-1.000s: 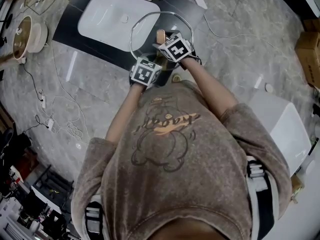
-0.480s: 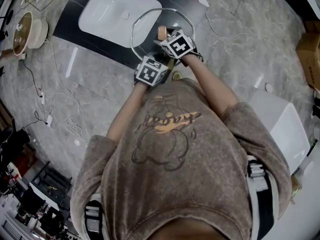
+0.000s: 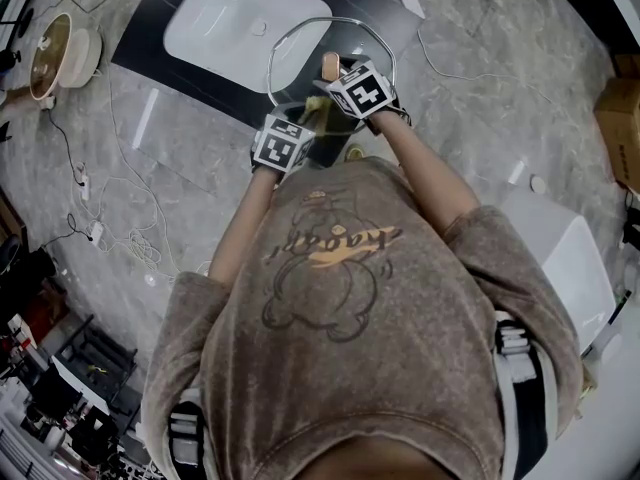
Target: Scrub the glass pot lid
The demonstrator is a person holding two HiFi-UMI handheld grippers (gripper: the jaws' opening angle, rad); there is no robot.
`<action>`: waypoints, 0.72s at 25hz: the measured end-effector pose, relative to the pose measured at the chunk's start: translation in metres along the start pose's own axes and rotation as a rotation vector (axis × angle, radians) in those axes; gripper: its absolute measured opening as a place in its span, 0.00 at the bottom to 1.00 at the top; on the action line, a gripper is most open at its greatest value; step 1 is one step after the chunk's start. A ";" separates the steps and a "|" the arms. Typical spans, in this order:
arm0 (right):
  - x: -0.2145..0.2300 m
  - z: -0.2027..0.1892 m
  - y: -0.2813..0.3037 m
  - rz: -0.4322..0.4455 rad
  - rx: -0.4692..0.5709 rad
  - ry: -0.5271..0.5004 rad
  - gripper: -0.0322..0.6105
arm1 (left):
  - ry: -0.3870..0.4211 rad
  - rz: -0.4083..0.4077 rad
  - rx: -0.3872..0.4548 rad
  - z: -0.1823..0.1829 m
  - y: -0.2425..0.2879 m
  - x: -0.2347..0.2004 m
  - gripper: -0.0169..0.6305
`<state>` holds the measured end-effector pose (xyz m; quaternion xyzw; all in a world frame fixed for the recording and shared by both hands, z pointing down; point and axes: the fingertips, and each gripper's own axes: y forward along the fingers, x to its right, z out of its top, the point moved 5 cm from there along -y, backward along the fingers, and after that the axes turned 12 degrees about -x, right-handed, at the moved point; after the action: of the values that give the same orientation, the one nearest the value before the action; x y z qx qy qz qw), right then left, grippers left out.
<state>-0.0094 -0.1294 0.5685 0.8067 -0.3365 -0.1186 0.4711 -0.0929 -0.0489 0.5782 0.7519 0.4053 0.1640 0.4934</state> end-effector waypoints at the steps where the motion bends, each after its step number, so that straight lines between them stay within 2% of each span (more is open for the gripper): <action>1: -0.001 0.000 -0.001 0.000 0.000 0.000 0.52 | -0.007 0.010 0.001 -0.002 -0.003 -0.003 0.13; 8: -0.002 0.001 -0.001 0.000 0.003 0.002 0.52 | -0.071 0.067 0.004 -0.017 -0.016 -0.031 0.13; 18: -0.001 0.004 0.000 0.002 -0.012 0.002 0.52 | -0.252 0.083 0.005 -0.023 -0.024 -0.079 0.13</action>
<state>-0.0121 -0.1311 0.5667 0.8037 -0.3361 -0.1195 0.4764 -0.1673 -0.0919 0.5800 0.7838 0.3089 0.0876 0.5315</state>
